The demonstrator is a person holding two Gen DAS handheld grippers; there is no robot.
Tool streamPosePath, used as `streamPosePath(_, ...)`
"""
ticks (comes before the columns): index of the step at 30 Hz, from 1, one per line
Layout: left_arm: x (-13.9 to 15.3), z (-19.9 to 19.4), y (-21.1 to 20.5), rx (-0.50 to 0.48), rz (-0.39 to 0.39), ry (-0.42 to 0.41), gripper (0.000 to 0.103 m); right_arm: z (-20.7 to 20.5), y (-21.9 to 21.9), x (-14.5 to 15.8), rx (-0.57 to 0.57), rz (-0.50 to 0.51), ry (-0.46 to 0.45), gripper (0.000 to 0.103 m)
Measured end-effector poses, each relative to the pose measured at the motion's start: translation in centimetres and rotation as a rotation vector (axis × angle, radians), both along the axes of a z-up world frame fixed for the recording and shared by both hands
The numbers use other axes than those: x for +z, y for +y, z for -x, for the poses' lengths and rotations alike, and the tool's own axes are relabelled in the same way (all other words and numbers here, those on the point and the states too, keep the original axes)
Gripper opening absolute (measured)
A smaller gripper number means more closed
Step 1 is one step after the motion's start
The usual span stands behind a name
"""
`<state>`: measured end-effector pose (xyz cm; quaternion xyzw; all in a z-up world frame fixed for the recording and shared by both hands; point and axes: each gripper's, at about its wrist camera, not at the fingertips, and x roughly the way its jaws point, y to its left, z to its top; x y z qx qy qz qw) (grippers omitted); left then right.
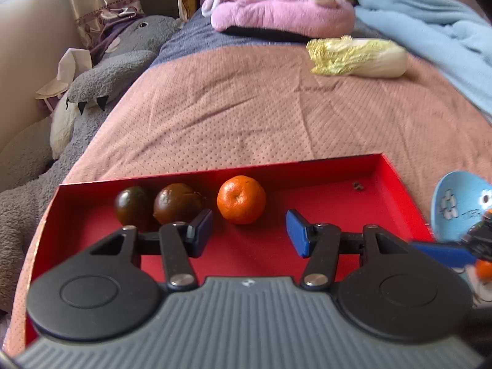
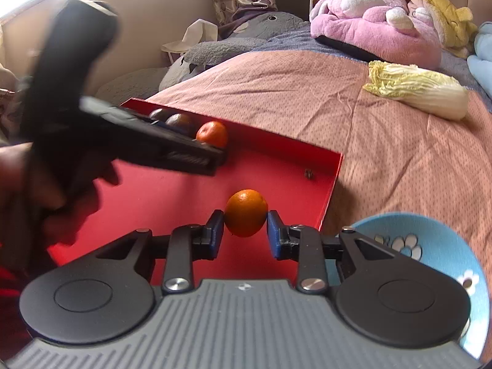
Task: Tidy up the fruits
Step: 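Grasp a small tangerine in the red tray with the right gripper, then lift the small tangerine with the right gripper while the left grasps the large tangerine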
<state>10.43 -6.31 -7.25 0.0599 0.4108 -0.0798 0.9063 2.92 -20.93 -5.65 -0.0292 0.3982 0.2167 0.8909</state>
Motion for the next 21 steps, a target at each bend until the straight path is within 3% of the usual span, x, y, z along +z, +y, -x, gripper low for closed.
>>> streamPosePath(5,-0.9,-1.3,-0.1,0.004,-0.025,0.001,0.054,1.2,-0.6,-0.3,-0.008,-0.013,0.019,0.035)
streamPosePath(8,-1.0,-1.6,0.2,0.013,-0.017,0.001,0.041,1.5,-0.5,-0.3,-0.004,-0.015,0.018,0.035)
streamPosePath(21,0.0,0.7,0.3,0.019,0.013,-0.021,0.039,3.0,-1.0,0.7,-0.001,-0.037,0.003,0.035)
